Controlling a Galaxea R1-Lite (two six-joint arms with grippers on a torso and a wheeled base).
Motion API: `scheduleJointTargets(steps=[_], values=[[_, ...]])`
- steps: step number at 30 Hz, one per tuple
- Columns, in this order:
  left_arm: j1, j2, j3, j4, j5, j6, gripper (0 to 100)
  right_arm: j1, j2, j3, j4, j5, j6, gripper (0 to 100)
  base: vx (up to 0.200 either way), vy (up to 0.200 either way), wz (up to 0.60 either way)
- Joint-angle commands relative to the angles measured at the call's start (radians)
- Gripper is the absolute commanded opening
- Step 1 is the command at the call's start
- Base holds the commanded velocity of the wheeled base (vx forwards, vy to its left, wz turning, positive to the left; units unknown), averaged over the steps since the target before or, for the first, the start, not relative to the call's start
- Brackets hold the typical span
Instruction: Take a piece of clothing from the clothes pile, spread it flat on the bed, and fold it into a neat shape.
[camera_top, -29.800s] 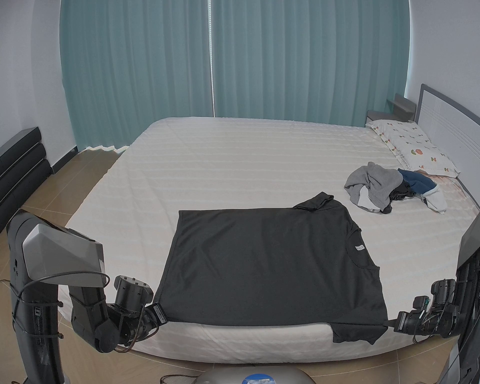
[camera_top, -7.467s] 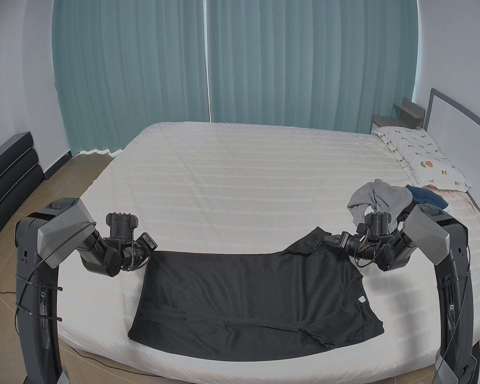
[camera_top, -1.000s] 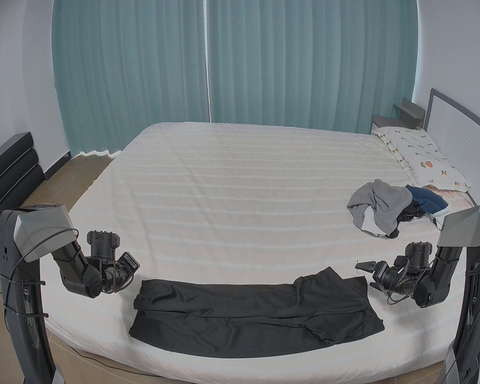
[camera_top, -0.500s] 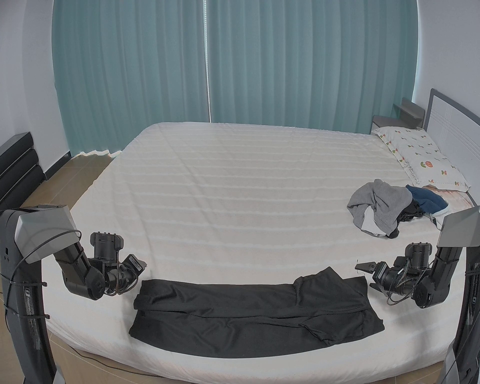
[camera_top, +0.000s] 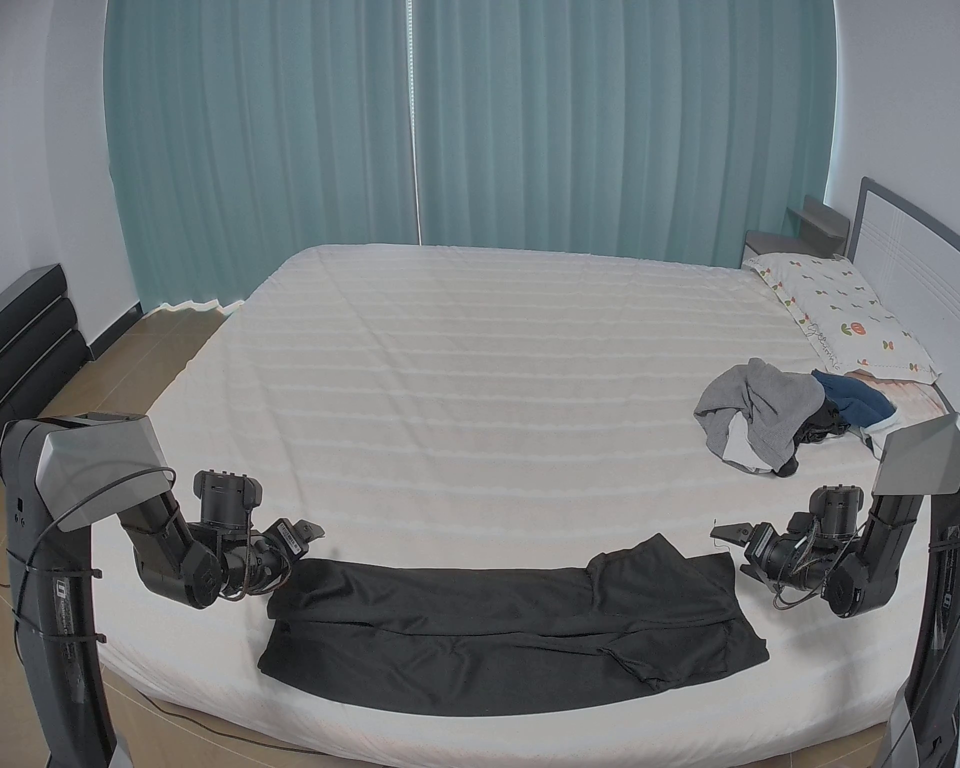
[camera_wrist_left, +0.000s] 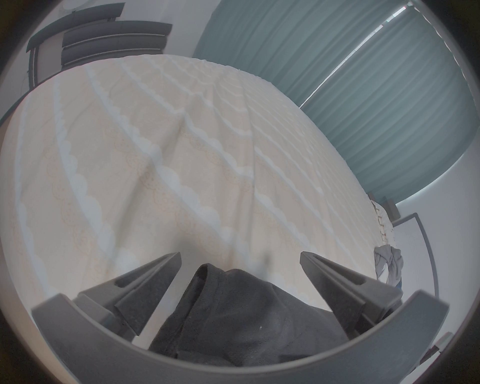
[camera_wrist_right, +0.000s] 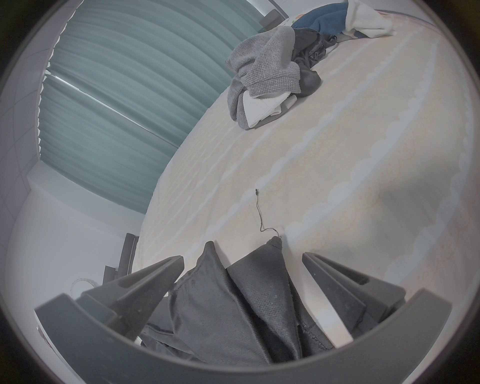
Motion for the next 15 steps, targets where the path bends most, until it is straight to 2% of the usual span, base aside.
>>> scheduleJointTargets(steps=[1,2,3,8,15], values=[[-0.015,0.009,0.009,-0.028,0.002,0.009,100,0.000,0.009,0.001,-0.002,0.001,0.000,100,0.000,0.000,0.00],[-0.016,0.014,0.009,-0.039,0.004,0.007,100,0.001,0.009,0.001,-0.002,0.001,0.000,100,0.000,0.000,0.00],[-0.016,0.018,0.010,-0.048,0.005,0.007,0,0.001,0.009,0.001,-0.002,0.001,0.000,100,0.000,0.000,0.00],[-0.018,0.023,0.033,-0.063,0.024,0.012,0,0.000,0.009,0.001,-0.002,0.001,0.000,100,0.000,0.000,0.00],[-0.009,0.035,0.039,-0.071,0.090,0.003,0,0.000,0.008,0.001,-0.004,0.001,0.000,100,0.000,0.000,0.00]])
